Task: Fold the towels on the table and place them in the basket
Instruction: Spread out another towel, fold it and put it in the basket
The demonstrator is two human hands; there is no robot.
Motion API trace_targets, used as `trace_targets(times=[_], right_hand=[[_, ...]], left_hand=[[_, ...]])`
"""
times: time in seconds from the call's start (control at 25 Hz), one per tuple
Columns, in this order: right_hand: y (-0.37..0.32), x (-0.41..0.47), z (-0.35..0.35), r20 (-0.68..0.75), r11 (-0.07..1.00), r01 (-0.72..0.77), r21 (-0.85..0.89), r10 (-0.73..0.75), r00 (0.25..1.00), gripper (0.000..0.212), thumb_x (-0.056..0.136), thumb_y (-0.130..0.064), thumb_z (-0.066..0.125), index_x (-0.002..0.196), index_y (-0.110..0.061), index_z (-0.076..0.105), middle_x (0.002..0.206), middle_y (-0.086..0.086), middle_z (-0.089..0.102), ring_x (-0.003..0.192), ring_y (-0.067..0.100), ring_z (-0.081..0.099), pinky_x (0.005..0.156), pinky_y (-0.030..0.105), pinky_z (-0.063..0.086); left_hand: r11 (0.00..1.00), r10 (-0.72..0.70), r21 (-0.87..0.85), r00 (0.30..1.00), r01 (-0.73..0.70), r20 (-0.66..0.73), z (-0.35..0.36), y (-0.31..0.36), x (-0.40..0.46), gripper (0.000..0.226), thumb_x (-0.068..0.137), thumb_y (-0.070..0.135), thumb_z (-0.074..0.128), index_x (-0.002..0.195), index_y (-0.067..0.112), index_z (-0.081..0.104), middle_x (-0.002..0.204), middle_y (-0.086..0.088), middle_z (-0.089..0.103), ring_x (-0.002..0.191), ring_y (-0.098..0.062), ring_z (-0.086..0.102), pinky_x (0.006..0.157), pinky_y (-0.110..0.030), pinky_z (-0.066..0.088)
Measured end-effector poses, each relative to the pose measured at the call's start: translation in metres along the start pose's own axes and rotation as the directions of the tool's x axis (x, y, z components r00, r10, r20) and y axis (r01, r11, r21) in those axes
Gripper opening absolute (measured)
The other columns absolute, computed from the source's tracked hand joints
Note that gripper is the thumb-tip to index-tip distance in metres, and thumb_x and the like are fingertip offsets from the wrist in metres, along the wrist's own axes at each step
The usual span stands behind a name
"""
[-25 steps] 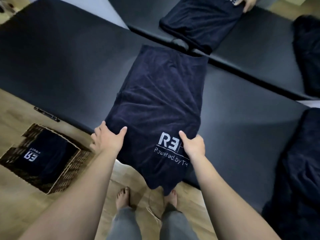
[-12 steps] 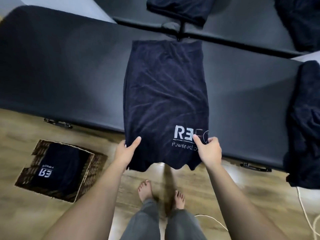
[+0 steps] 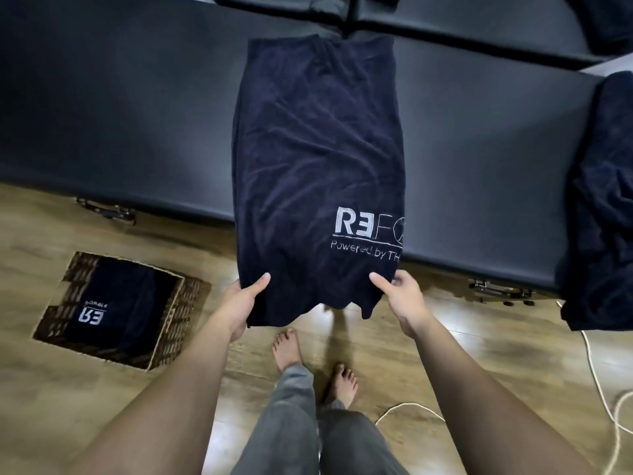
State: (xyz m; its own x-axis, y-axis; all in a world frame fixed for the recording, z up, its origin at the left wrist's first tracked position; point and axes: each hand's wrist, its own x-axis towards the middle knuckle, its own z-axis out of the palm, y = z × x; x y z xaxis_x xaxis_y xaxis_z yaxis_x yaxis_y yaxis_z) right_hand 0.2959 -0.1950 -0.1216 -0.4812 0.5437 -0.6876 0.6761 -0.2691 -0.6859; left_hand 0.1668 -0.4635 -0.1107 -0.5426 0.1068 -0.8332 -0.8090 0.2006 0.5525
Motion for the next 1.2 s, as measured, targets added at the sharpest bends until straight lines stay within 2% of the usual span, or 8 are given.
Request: trace_targets(times=[0.4, 0.56, 0.8, 0.92, 1.08, 1.12, 1.16, 1.2], right_hand=[[-0.003, -0.036, -0.027, 0.043, 0.936, -0.057, 0.347, 0.044, 0.998, 0.025, 0.101, -0.026, 0.063, 0.124, -0.016, 0.061, 0.117, 0.013, 0.074, 0.094, 0.025, 0.071, 0.086, 0.044, 0.056], [-0.044, -0.048, -0.040, 0.079, 0.861, -0.010, 0.509, -0.035, 0.996, 0.041, 0.100, -0.020, 0.064, 0.137, -0.033, 0.055, 0.115, -0.003, 0.075, 0.096, 0.015, 0.075, 0.078, 0.031, 0.062], [-0.098, -0.031, -0.036, 0.128, 0.768, -0.134, 0.627, 0.069, 0.989, 0.031, 0.096, -0.019, 0.068, 0.126, -0.011, 0.069, 0.116, 0.008, 0.075, 0.100, 0.023, 0.075, 0.070, 0.034, 0.062], [-0.110, -0.013, -0.028, 0.117, 0.705, -0.163, 0.690, 0.114, 0.987, 0.021, 0.100, -0.019, 0.061, 0.117, -0.006, 0.065, 0.113, 0.013, 0.073, 0.085, 0.026, 0.076, 0.061, 0.034, 0.061], [-0.126, 0.007, -0.017, 0.047, 0.657, -0.091, 0.749, 0.084, 0.995, 0.014, 0.104, -0.015, 0.049, 0.115, -0.007, 0.054, 0.119, 0.022, 0.069, 0.087, 0.036, 0.076, 0.073, 0.040, 0.063], [-0.130, 0.008, -0.011, -0.028, 0.756, -0.017, 0.655, 0.046, 0.999, 0.017, 0.104, -0.016, 0.049, 0.119, -0.008, 0.054, 0.116, 0.019, 0.069, 0.086, 0.032, 0.076, 0.075, 0.041, 0.062], [-0.131, 0.008, -0.005, -0.130, 0.877, 0.105, 0.469, -0.049, 0.990, 0.020, 0.104, -0.019, 0.052, 0.122, -0.010, 0.056, 0.111, 0.013, 0.069, 0.081, 0.025, 0.074, 0.076, 0.041, 0.060], [-0.128, 0.009, -0.001, -0.221, 0.947, 0.280, 0.154, -0.243, 0.944, 0.024, 0.101, -0.024, 0.058, 0.123, -0.013, 0.058, 0.107, 0.007, 0.068, 0.081, 0.019, 0.070, 0.077, 0.041, 0.058]], left_hand=[[0.939, 0.172, -0.296, 0.984, -0.175, -0.036, -0.017, 0.005, -0.036, 0.048, 0.096, 0.009, 0.065, 0.137, 0.026, 0.050, 0.131, -0.005, 0.066, 0.116, -0.028, 0.066, 0.089, -0.048, 0.056], [0.881, 0.214, -0.427, 0.976, -0.206, -0.029, -0.014, 0.042, -0.051, 0.071, 0.099, 0.002, 0.057, 0.151, 0.042, 0.032, 0.122, 0.001, 0.062, 0.106, -0.023, 0.071, 0.077, -0.046, 0.061], [0.891, 0.151, -0.429, 0.988, -0.150, -0.031, -0.001, 0.110, -0.043, 0.048, 0.100, 0.006, 0.054, 0.145, 0.018, 0.046, 0.127, -0.011, 0.066, 0.072, -0.017, 0.074, 0.062, -0.040, 0.062], [0.887, 0.060, -0.458, 0.998, -0.056, -0.008, 0.007, 0.138, -0.029, 0.015, 0.104, 0.011, 0.047, 0.102, 0.015, 0.062, 0.089, -0.005, 0.073, 0.064, -0.017, 0.073, 0.056, -0.031, 0.061], [0.764, 0.047, -0.641, 0.998, -0.069, -0.051, 0.021, 0.166, -0.009, 0.035, 0.106, 0.027, 0.046, 0.138, 0.011, 0.047, 0.121, -0.015, 0.057, 0.111, -0.034, 0.067, 0.096, -0.047, 0.056], [0.800, 0.103, -0.581, 0.988, -0.150, -0.114, 0.022, 0.163, 0.000, 0.048, 0.104, 0.038, 0.048, 0.146, 0.018, 0.041, 0.128, -0.011, 0.048, 0.116, -0.035, 0.065, 0.102, -0.049, 0.052], [0.894, 0.251, -0.308, 0.933, -0.326, -0.259, 0.023, 0.157, 0.005, 0.056, 0.098, 0.050, 0.052, 0.145, 0.021, 0.042, 0.132, -0.006, 0.047, 0.118, -0.033, 0.063, 0.104, -0.050, 0.050], [0.843, 0.535, 0.140, 0.779, -0.520, -0.327, 0.022, 0.146, 0.012, 0.062, 0.091, 0.058, 0.056, 0.141, 0.023, 0.047, 0.135, -0.002, 0.049, 0.120, -0.029, 0.059, 0.105, -0.048, 0.048]])
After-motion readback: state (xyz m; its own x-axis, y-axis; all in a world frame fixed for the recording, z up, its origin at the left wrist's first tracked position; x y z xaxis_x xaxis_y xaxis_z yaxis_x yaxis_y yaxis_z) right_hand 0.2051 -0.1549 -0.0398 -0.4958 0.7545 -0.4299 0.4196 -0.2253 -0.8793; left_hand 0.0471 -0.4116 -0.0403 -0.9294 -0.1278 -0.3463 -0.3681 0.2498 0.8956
